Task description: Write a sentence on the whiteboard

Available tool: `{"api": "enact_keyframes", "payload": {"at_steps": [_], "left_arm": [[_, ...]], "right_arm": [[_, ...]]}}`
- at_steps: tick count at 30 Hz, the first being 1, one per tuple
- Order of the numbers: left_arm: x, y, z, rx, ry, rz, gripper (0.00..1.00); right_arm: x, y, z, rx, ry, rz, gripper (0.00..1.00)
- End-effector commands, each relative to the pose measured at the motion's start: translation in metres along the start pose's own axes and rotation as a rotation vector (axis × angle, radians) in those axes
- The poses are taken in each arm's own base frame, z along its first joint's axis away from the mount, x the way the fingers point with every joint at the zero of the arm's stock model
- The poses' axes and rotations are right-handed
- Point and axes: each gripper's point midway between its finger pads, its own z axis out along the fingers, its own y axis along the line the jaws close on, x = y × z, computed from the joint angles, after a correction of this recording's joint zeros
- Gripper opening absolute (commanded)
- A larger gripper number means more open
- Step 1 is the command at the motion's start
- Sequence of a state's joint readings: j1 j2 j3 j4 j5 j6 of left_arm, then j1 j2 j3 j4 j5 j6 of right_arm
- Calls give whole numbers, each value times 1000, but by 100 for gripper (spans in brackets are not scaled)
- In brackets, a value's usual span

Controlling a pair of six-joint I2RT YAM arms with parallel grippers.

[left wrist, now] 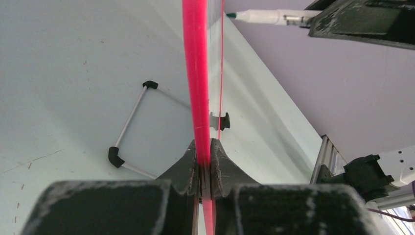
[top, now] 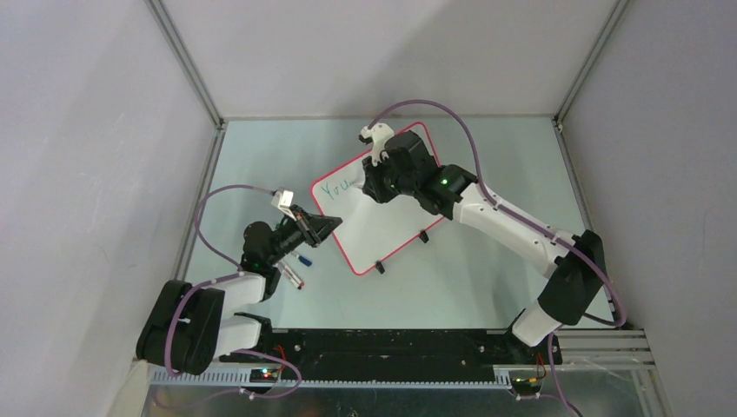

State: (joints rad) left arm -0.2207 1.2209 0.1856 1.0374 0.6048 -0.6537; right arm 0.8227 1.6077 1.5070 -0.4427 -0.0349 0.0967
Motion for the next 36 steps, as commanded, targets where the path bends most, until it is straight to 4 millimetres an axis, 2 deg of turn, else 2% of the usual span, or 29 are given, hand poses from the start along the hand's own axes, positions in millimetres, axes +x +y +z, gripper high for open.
{"api": "enact_keyframes", "payload": {"at_steps": [1,15,36], "left_arm": [[-2,3,2,-1,2,106,4],[-2,3,2,0,0,104,4],[-2,2,2,1,-1,108,4]], "right_arm": [[-38,4,-29,-13,-135,-6,0],[-45,-5,-22,12,-155,9,0],[-52,-3,-8,0,-141,5,0]]}}
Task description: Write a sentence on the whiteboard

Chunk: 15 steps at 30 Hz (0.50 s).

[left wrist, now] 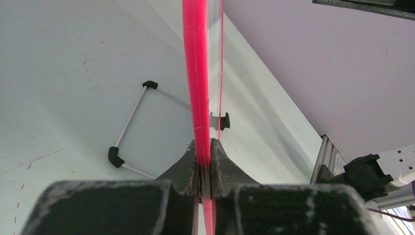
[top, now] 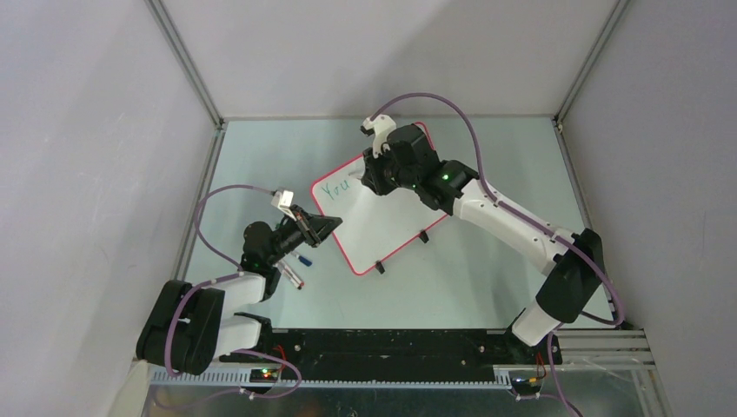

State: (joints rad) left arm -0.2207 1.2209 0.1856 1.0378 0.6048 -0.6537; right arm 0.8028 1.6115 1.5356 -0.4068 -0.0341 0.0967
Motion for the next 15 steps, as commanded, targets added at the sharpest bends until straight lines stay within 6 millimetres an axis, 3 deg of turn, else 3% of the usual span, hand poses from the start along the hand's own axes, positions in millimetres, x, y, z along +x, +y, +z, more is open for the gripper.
{"api": "enact_keyframes", "payload": {"at_steps": [1,15], "left_arm": [[-2,3,1,-1,-1,108,4],[-2,3,1,-4,0,111,4]], "right_arm": [[-31,4,-4,-10,-79,-2,0],[-34,4,-1,-11,-78,-3,0]]}}
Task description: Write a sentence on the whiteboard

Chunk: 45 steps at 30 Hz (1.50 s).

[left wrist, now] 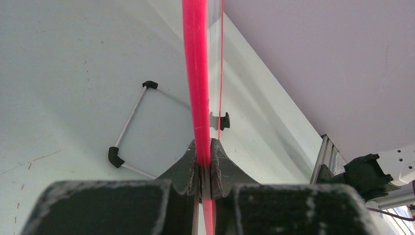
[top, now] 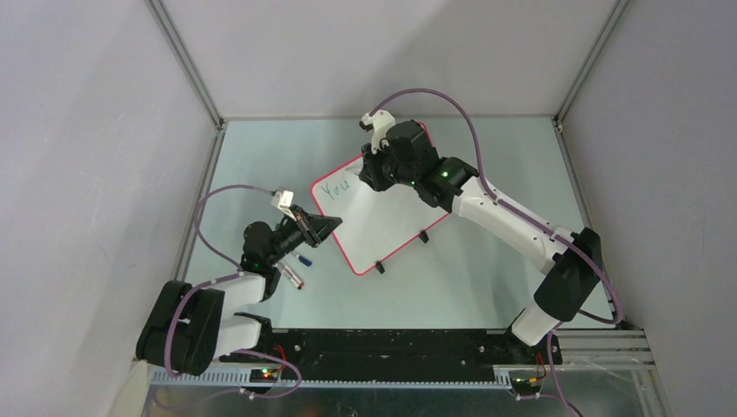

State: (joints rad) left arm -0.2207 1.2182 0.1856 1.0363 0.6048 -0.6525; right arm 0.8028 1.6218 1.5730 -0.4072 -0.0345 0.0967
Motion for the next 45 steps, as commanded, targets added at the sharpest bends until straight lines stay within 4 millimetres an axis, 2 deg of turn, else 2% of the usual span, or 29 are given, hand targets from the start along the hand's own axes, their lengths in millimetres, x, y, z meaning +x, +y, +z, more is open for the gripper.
{"api": "enact_keyframes", "payload": {"at_steps": [1,24,45], "left_arm": [[-2,4,1,-4,1,110,4],[-2,4,1,-9,3,113,4],[-1,6,1,-13,4,114,5]], "right_arm": [[-21,2,0,-7,-52,-3,0],[-11,-3,9,9,-19,4,0],[-3,-7,7,13,-2,12,0]]}}
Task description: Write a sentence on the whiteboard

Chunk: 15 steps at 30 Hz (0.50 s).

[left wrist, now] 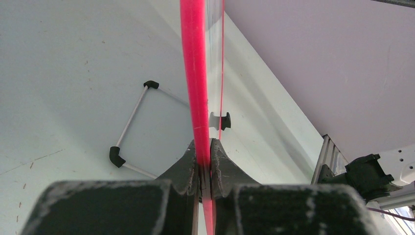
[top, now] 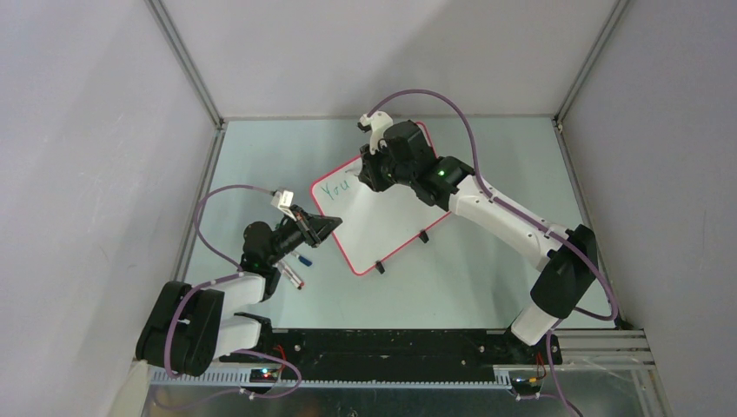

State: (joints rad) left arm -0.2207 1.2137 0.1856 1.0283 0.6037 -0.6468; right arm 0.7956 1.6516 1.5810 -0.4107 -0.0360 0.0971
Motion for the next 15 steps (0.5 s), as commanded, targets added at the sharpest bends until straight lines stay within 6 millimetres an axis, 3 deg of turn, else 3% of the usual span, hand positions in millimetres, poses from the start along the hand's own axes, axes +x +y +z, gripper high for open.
{"api": "enact_keyframes", "payload": {"at_steps": [1,15], "left_arm": [[-2,5,1,-11,2,110,5],[-2,4,1,-10,1,112,4]], "right_arm": [[-10,-2,-3,1,-27,9,0],[-3,-1,-4,-7,-9,10,0]]}}
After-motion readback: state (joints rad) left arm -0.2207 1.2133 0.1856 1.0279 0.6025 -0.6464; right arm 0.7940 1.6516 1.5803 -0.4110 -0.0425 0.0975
